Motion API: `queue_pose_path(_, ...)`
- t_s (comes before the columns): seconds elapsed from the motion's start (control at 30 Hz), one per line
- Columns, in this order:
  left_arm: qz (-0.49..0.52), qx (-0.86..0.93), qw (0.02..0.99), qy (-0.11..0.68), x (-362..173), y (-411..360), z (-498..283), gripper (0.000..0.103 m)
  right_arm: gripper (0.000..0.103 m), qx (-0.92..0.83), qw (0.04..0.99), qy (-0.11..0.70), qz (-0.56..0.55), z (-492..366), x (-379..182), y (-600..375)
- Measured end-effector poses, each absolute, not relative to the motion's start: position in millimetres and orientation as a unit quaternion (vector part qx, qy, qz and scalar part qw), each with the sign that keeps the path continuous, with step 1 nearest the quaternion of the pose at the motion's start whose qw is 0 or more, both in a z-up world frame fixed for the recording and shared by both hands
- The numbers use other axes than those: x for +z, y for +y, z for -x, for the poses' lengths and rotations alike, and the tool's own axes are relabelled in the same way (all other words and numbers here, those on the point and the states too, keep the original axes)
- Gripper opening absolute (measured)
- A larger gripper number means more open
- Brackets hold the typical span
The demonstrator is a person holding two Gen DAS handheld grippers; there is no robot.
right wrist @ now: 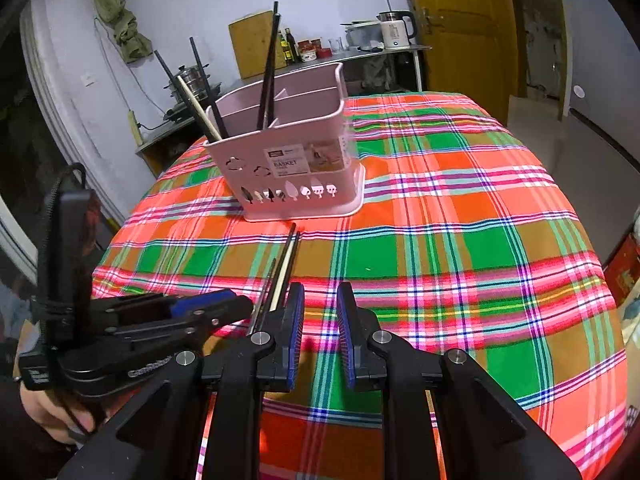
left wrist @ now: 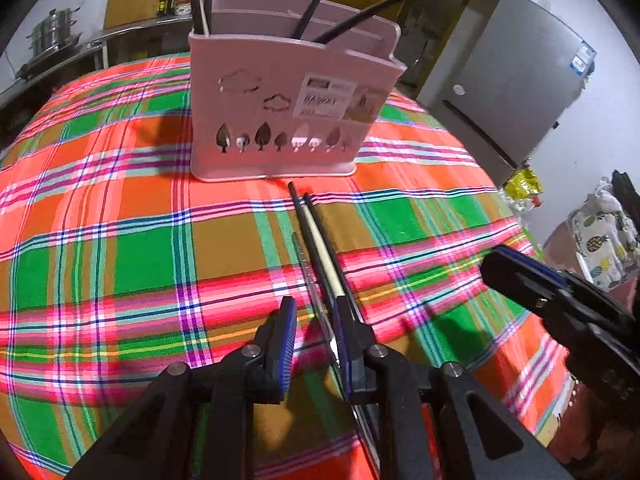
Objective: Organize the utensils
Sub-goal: 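Move both tools back down to the chopsticks on the cloth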
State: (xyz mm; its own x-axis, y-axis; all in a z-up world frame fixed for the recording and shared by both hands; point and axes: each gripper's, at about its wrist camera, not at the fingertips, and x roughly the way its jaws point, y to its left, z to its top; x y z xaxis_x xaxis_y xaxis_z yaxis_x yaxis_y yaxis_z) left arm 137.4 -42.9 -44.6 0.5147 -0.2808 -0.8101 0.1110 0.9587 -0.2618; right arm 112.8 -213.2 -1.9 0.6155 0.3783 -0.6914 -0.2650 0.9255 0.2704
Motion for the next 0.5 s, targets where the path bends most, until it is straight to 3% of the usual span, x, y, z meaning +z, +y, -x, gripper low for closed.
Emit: queue_pose_path(0.5, 0.051, -0.086, 0.872, 0.479, -52, -57, -146, 0.018, 0.017, 0.181, 0.893, 0.404, -0.076, -112, -6, -212)
